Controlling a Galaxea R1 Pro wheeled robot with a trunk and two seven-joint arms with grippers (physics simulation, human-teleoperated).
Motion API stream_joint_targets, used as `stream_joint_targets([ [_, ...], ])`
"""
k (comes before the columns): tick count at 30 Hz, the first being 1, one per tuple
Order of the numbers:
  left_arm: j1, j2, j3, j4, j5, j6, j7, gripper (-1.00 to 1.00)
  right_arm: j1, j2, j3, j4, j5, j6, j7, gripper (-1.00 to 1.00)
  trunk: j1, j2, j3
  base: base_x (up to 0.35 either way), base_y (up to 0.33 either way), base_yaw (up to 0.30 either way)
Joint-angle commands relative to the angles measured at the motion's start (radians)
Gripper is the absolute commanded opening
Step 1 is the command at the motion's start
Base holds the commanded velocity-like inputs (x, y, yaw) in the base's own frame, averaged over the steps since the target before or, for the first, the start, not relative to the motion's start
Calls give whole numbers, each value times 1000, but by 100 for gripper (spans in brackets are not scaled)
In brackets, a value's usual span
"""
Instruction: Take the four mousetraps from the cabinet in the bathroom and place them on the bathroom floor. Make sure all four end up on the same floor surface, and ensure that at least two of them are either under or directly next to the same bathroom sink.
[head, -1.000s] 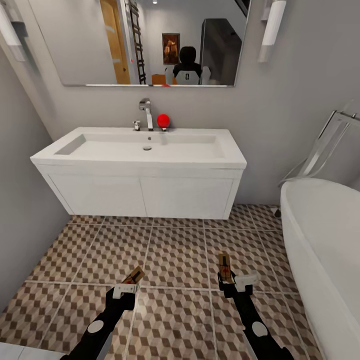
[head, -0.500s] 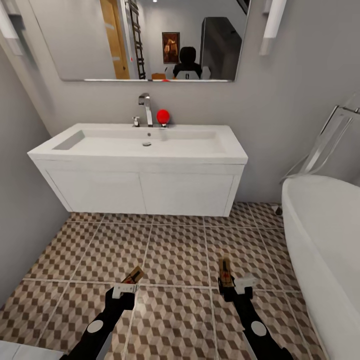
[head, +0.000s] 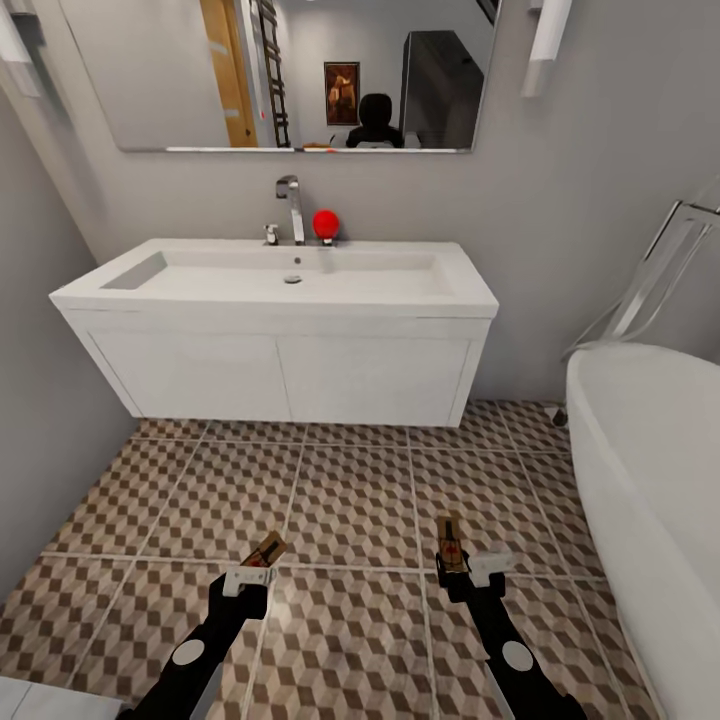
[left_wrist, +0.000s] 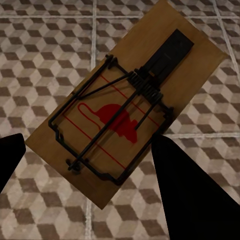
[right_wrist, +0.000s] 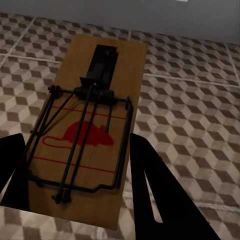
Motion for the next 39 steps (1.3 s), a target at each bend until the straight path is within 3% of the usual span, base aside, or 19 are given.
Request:
stream_joint_targets([
  [1, 0, 1, -2, 0, 3, -2, -2, -100, -1, 1, -5, 1, 6, -4, 2, -100, 4, -8, -4, 0, 0, 0],
  [39, 0, 1, -3, 3, 3, -2, -2, -100, -1, 1, -5, 1, 9, -6, 2, -100, 149, -274, -123, 0, 0, 0],
])
